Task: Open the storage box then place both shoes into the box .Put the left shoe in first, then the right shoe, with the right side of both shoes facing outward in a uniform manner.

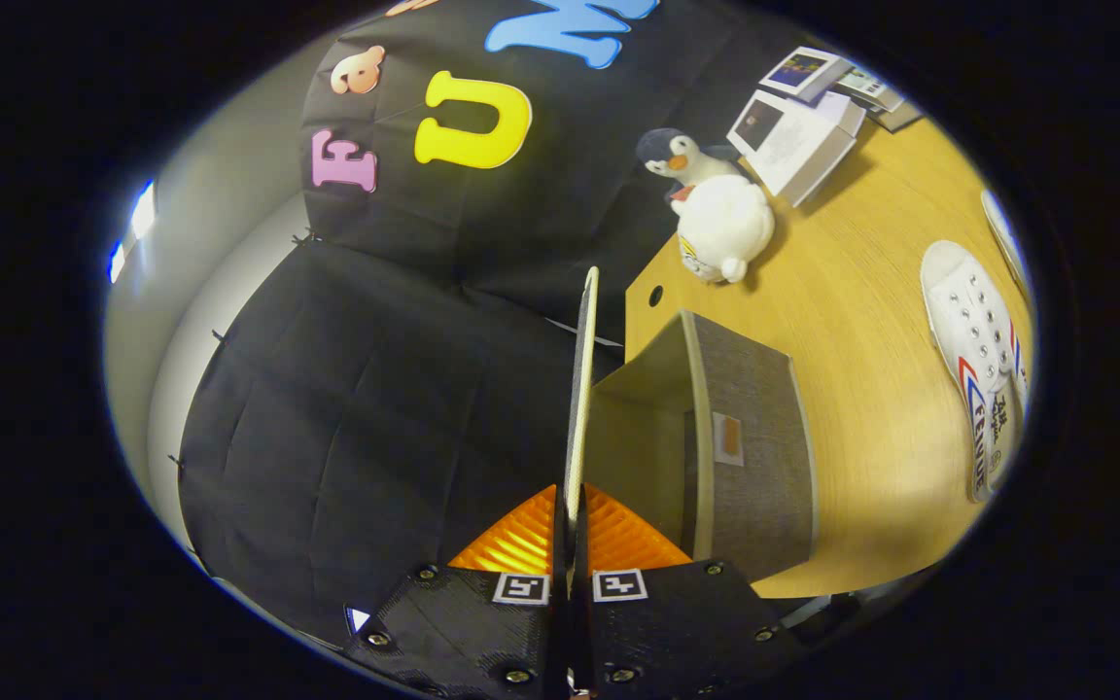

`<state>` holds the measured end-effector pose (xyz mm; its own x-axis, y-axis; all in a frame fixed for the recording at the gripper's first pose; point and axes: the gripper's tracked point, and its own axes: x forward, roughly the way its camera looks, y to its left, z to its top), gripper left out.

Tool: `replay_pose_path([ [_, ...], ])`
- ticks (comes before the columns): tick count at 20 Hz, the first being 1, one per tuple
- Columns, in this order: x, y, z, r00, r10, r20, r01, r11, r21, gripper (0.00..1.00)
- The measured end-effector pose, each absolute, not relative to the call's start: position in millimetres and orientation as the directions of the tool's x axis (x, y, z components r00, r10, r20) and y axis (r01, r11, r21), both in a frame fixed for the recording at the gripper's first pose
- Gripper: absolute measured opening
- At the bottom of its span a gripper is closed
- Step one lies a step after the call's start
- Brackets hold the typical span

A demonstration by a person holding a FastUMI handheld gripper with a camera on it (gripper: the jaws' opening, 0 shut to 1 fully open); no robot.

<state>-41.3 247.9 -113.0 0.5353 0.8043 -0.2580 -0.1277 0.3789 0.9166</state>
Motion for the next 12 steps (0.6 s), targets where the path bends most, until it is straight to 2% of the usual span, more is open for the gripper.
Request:
replay_pose_path([
  [5, -41, 289, -67, 0.507, 0.834, -0.219, -0.219, 0.37, 0.903, 0.02],
  [12, -42, 350, -39, 0.497, 0.835, -0.235, -0.322, 0.429, 0.844, 0.02],
])
